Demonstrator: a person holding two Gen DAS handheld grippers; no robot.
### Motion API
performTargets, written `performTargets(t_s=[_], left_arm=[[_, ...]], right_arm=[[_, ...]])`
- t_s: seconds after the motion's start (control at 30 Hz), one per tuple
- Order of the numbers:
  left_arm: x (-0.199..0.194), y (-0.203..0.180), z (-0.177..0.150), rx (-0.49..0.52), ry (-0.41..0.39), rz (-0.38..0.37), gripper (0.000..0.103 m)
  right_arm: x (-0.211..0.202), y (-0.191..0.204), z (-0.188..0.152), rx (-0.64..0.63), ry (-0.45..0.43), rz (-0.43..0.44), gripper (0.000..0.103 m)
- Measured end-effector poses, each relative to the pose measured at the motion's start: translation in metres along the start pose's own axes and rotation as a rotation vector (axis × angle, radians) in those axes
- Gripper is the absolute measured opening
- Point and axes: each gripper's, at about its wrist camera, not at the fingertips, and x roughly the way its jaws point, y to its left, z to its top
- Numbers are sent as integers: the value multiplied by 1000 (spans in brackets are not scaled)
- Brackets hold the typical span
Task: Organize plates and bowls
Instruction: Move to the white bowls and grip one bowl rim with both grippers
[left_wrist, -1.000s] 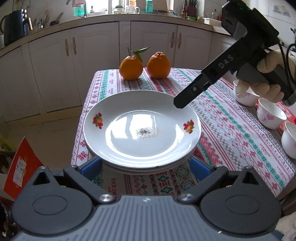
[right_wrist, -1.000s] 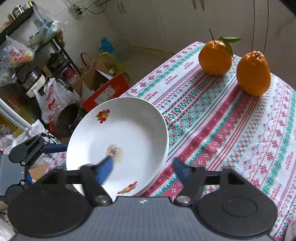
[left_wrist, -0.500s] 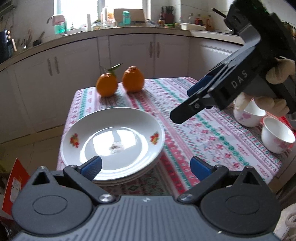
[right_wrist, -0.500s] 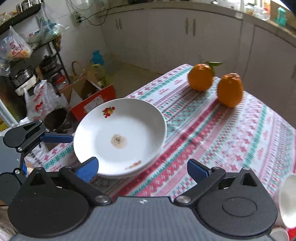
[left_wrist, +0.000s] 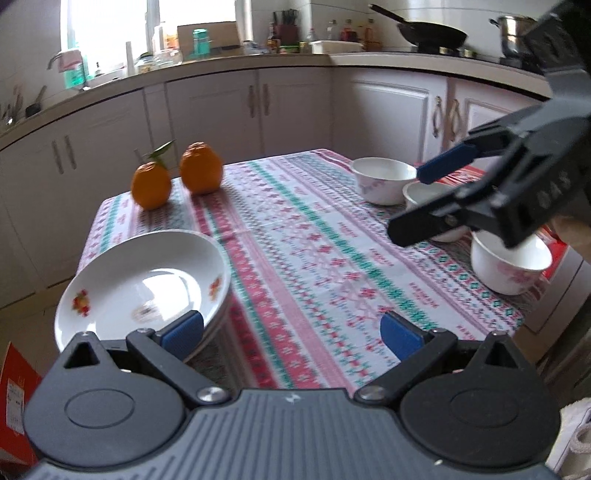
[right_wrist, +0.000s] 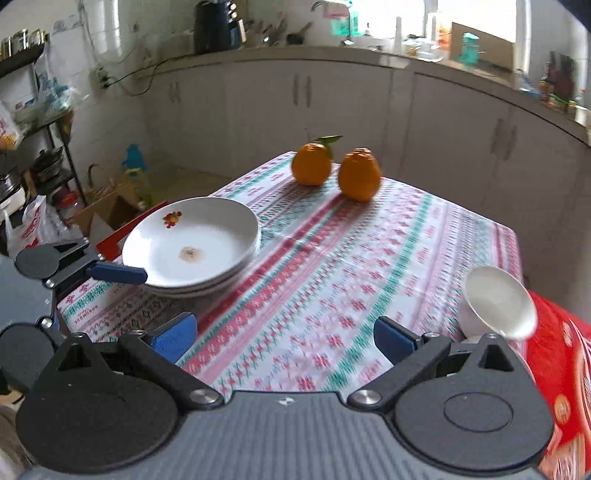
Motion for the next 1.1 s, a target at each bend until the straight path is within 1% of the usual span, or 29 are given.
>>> performTargets(t_s=[0.13, 0.3, 0.47, 0.57, 0.7, 0.83, 0.93, 1.1], left_arm=[[8, -16, 7, 13, 5, -33, 102], [21, -40, 18, 37, 14, -71, 102], [36, -67, 33, 84, 20, -117, 102], [45, -82, 42, 108, 24, -162, 102], [57, -103, 53, 133, 35, -231, 102], [70, -124, 63, 171, 57, -291, 102], [77, -137, 69, 191, 62, -328, 101], [90, -150, 76, 225, 91, -385, 97]], right_arm=[[-25, -15, -25, 46, -42, -49, 103], [-53, -28, -59, 52, -79, -152, 103], [-70, -37, -88, 60, -76, -199, 103], [-78, -42, -104, 62, -78, -235, 103], [-82, -56, -125, 121, -53, -228, 103], [-76, -70, -142, 181, -18, -213, 103], [-70, -76, -150, 192, 0, -209, 103], [-66, -83, -155, 197, 8, -174, 102]])
